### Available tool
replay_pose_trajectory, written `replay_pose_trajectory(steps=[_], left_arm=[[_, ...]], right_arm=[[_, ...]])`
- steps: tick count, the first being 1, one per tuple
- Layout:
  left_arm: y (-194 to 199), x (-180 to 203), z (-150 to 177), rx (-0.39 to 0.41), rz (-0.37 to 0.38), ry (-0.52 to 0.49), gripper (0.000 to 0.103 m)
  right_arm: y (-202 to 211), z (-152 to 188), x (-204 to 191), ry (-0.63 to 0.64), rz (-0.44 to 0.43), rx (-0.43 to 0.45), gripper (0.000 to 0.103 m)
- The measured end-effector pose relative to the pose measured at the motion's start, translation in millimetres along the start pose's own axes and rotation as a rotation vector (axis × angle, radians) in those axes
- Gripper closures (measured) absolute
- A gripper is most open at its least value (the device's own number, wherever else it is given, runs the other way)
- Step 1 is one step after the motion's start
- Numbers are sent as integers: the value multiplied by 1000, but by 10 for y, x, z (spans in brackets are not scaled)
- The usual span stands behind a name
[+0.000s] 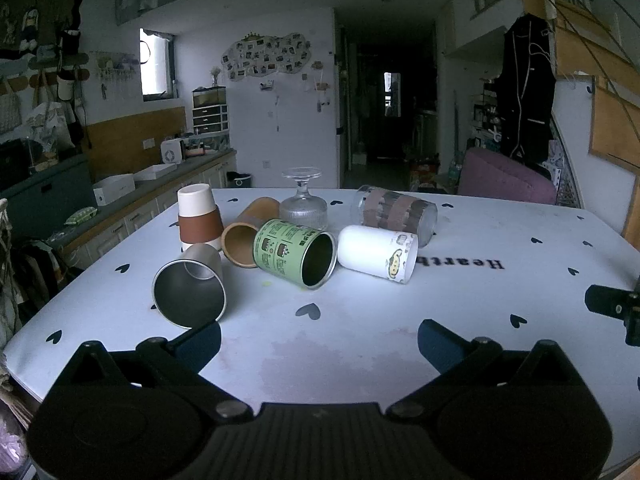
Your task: Flip cup upright
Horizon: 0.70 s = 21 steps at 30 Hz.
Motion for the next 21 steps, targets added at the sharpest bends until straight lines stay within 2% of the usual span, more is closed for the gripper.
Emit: replay_pose_trajectory(steps=[21], left_arm=[[4, 5, -1, -2, 3, 1, 0]], right_arm=[[0, 1, 1, 1, 1, -1, 0]])
Point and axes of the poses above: each gripper's, at about its wrist camera, not at the fingertips, and y roughly against the way its jaws point, x to its right, z to its underside, the point moved 9 cm from there along -y, roughly the way its jaws point, and after that the axes turned 2 degrees about -z, right-handed, at the moved point
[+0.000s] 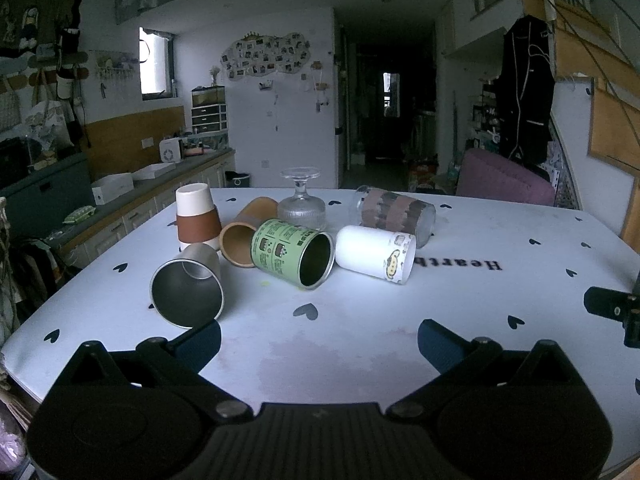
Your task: Flip cup upright
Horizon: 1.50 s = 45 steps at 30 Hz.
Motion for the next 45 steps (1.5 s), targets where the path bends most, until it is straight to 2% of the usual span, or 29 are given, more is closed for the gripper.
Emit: replay_pose_trajectory(steps=[45], left_arm=[[-18, -12, 13, 1, 3, 5, 0]], right_arm=[[2, 9, -2, -3, 0, -4, 0]])
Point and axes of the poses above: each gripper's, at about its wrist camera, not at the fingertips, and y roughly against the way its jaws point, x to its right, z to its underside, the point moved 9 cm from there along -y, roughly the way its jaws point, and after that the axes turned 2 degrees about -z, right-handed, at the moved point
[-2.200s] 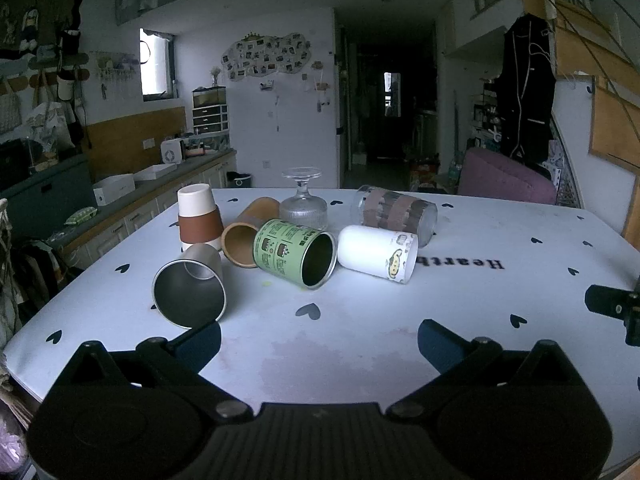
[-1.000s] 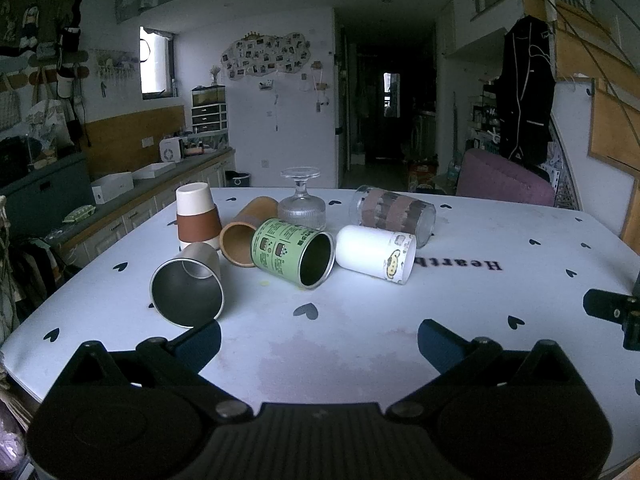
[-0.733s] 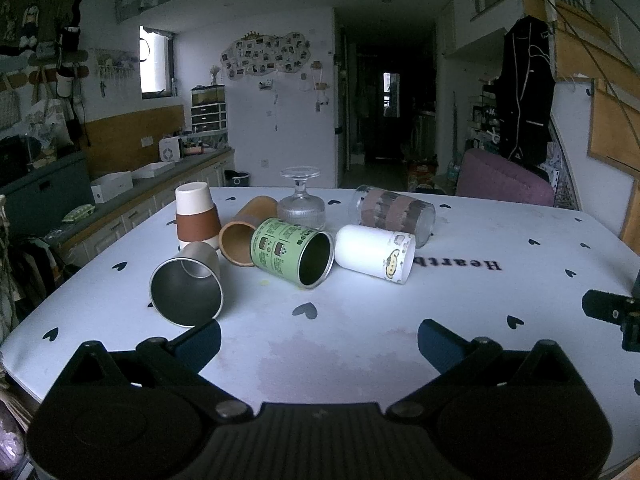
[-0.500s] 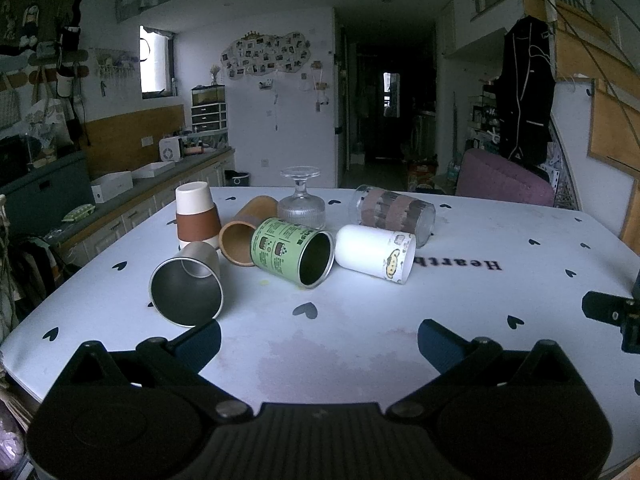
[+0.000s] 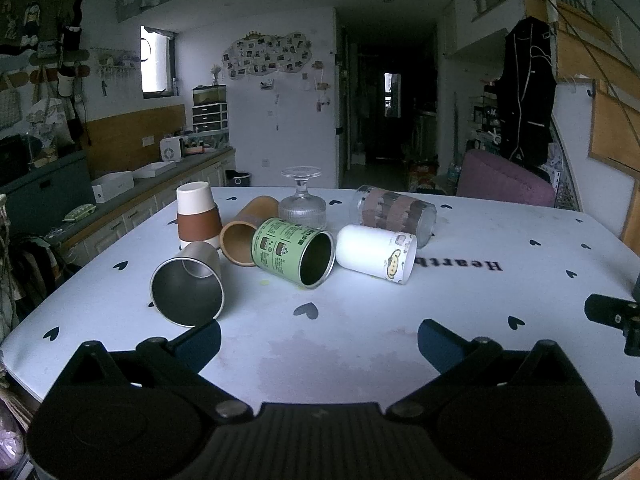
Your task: Flip cup upright
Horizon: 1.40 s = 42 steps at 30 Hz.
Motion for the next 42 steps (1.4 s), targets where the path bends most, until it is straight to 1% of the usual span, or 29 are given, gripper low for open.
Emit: replay_pose_trajectory(steps=[6, 9, 11, 15, 22, 28, 32, 37, 38, 41, 42], left_arm=[[-39, -18, 0, 1, -8, 9, 0], [-24, -116, -17, 11, -19, 20, 0], [-105, -243, -56, 28, -29, 25, 0], [-219, -478, -171, 53, -80, 21, 0], [-544, -976, -368, 65, -168, 11, 0], [-905, -1214, -466, 38, -147, 11, 0], [-1176, -1277, -475, -2, -136, 28, 0], [-1480, -1291, -415, -70, -162, 43, 1], [-1518, -1306, -404, -81, -167, 45, 2], [-1622, -1310, -355, -120, -178, 55, 9], [-1645, -1310, -337, -132, -180, 61, 13]], right_arm=[[47, 43, 29, -8, -4, 5, 0], [59, 101, 16, -11, -10, 8, 0], [88, 99, 24, -14, -15, 9, 0], [96, 112, -25, -19, -26, 7, 0], [97, 151, -64, -20, -51, 4, 0], [84, 186, -79, -29, -68, -6, 0], [84, 201, -97, -26, -81, -8, 0], [80, 210, -93, -27, -84, -14, 0], [82, 209, -96, -26, -86, -14, 0], [85, 208, -107, -25, -91, -14, 0], [86, 210, -107, -25, -92, -16, 0]])
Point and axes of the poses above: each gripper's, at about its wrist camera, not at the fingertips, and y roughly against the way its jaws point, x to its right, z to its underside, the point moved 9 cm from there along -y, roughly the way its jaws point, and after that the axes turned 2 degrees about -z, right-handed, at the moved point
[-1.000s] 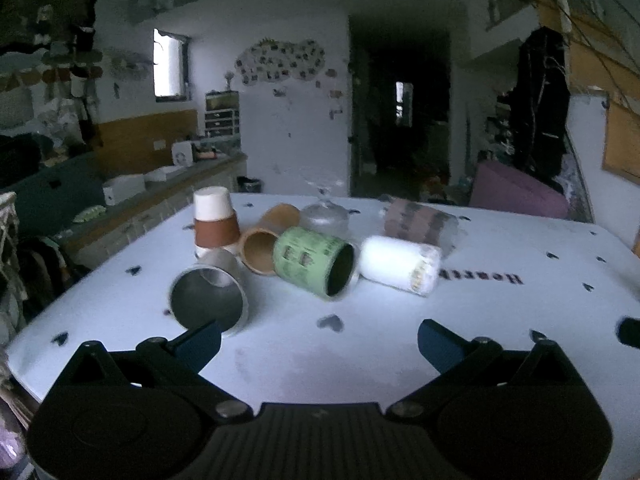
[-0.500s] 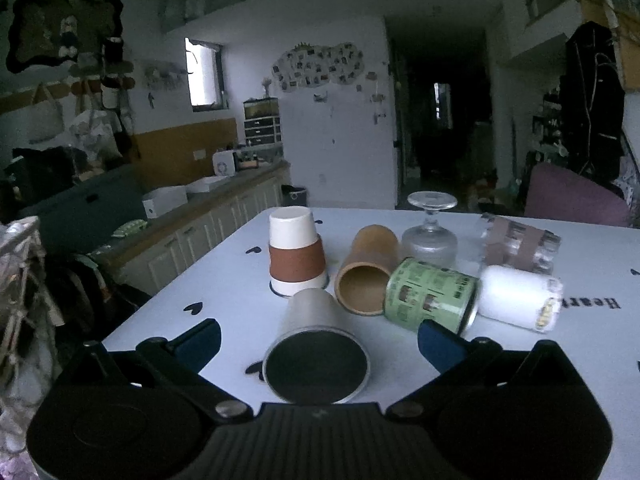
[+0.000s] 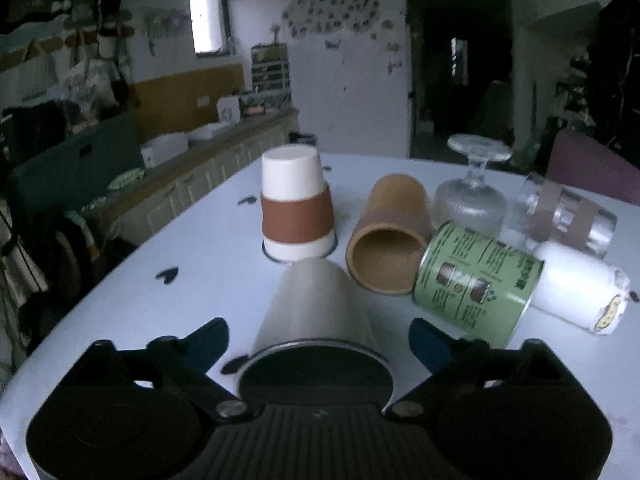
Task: Flip cup upright
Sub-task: 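Move the left gripper to the lying white cup and close on its rim, then lift the white cup with the left gripper while the right gripper grasps its base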
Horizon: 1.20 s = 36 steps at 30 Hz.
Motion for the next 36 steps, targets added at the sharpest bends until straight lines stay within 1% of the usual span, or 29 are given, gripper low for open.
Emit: replay_pose_trajectory(steps=[1, 2, 3, 8, 11, 16, 18, 23, 27, 33, 36], left_arm=[[-29, -1, 11, -10, 3, 3, 19], [-58, 6, 39, -28, 1, 2, 20], [-75, 6, 54, -39, -10, -4, 23], [5, 28, 120, -39, -17, -22, 23], [139, 114, 222, -21, -7, -72, 23], [480, 332, 467, 16, 41, -165, 23], [604, 411, 547, 19, 69, -183, 23], [949, 729, 761, 41, 191, -231, 23], [1229, 1208, 911, 99, 312, -309, 23], [1595, 1939, 1102, 140, 498, -405, 23], [1728, 2235, 1172, 144, 591, -418, 23]], right_arm=[[-1, 1, -2, 0, -1, -1, 0], [-3, -1, -2, 0, -2, -2, 0], [-2, -1, -2, 1, -3, -3, 0], [-1, 2, 22, -7, 5, -1, 0], [18, -4, 46, -14, 7, 6, 0], [42, -19, 105, -36, 13, 13, 0], [41, -29, 142, -46, 16, 13, 0], [52, -35, 231, -79, 30, 15, 0], [46, -29, 330, -108, 48, 10, 0], [30, 4, 518, -147, 90, -6, 0], [2, -1, 597, -157, 110, -11, 0]])
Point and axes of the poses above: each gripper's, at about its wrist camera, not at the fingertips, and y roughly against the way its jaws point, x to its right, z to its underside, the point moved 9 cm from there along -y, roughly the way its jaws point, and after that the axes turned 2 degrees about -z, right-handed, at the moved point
